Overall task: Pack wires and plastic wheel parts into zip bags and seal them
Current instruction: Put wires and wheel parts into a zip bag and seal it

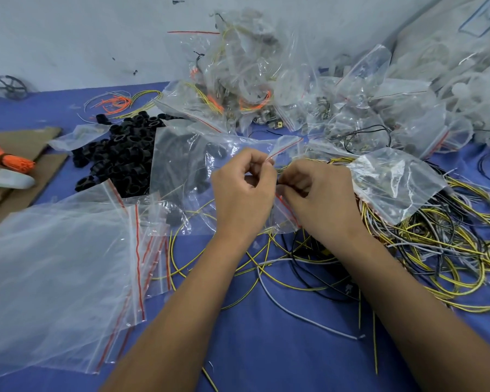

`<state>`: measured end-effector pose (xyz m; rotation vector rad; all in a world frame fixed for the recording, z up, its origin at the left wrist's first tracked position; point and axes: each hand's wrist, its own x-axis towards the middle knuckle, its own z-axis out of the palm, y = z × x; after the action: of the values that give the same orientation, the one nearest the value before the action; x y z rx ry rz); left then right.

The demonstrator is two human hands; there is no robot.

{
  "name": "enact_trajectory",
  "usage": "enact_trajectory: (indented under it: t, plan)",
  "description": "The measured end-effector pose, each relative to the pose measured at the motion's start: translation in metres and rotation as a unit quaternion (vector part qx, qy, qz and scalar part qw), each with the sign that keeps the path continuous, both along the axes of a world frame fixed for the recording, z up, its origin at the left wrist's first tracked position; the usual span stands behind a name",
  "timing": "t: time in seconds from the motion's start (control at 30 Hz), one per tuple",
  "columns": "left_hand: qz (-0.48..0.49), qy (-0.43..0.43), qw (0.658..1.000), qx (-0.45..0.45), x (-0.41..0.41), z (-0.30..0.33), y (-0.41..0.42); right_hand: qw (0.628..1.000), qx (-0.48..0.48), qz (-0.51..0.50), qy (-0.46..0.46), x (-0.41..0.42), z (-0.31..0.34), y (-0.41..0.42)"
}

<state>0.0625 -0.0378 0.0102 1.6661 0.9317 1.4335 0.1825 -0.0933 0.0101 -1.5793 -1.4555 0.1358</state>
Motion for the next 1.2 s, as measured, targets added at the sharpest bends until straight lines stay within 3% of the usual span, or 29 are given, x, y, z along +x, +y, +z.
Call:
enact_trajectory:
  t: [0.17, 0.27, 0.37, 0.5, 0.63, 0.73, 0.93, 1.07, 1.2]
  plan:
    - [-0.017, -0.005, 1.0, 0.007, 0.0, 0.001, -0.003, 0.998, -0.019, -0.022, 0.064, 0.002, 0.003, 0.0]
    - [-0.014, 0.003, 1.0, 0.021, 0.002, 0.002, -0.006, 0.992, -0.04, 0.038, 0.113, 0.001, 0.005, -0.001]
    - [-0.003, 0.009, 0.999, 0.044, 0.003, 0.001, -0.007, 0.99, -0.026, 0.102, 0.098, -0.003, 0.005, -0.003]
    - [-0.005, 0.011, 0.998, 0.055, 0.007, 0.0, -0.011, 0.996, -0.022, 0.075, 0.051, -0.001, 0.003, -0.001]
    - [-0.004, -0.01, 0.999, 0.045, 0.013, -0.001, -0.017, 0.97, -0.018, 0.17, 0.175, 0.001, 0.004, -0.001]
    - [0.007, -0.028, 0.998, 0.051, 0.013, -0.001, -0.017, 0.942, -0.04, 0.251, 0.218, -0.001, 0.007, -0.003]
    - [0.021, -0.04, 0.998, 0.046, 0.011, 0.002, -0.018, 0.934, -0.059, 0.237, 0.262, -0.001, 0.007, -0.003]
    - [0.028, -0.04, 0.998, 0.042, 0.009, 0.005, -0.018, 0.909, -0.115, 0.281, 0.285, 0.0, 0.012, -0.005]
    - [0.036, -0.044, 0.998, -0.004, 0.006, 0.006, -0.015, 0.952, -0.089, 0.19, 0.221, 0.008, 0.027, -0.008]
